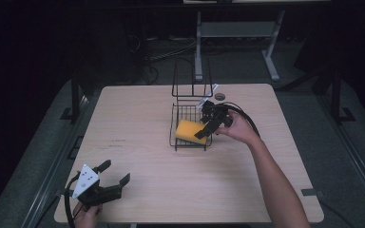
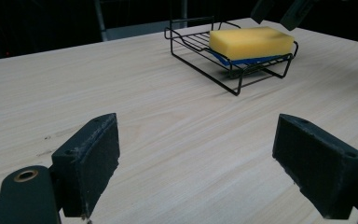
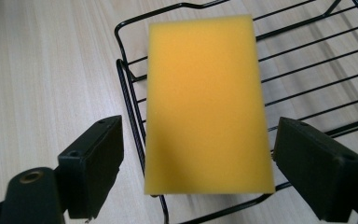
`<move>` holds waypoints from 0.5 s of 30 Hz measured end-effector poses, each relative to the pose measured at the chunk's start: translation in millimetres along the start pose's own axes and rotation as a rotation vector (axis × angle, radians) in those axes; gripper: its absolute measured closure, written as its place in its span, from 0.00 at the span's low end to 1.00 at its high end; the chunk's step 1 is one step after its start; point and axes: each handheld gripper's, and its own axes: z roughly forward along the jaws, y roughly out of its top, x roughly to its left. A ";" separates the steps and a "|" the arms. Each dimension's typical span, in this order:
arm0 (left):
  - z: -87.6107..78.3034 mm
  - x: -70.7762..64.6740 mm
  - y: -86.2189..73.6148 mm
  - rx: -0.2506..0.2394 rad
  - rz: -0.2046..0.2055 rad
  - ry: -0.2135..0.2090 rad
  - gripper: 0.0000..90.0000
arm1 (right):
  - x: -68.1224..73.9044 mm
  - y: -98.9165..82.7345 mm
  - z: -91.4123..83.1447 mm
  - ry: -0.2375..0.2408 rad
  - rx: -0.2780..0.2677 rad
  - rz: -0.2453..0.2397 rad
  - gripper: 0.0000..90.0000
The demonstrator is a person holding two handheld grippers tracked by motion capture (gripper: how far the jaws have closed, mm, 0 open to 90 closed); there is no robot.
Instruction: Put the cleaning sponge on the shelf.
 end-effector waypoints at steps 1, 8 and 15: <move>0.0 0.0 0.0 0.000 -0.001 -0.001 0.16 | -0.1 -0.9 -0.7 0.003 -0.001 0.005 0.17; 0.9 -1.9 1.1 -0.003 0.003 -0.005 0.16 | -0.4 -11.4 -7.0 -0.011 0.006 0.026 0.17; 3.4 -3.2 1.5 0.001 0.002 -0.009 0.16 | -1.1 -23.7 -18.9 -0.024 0.001 0.040 0.17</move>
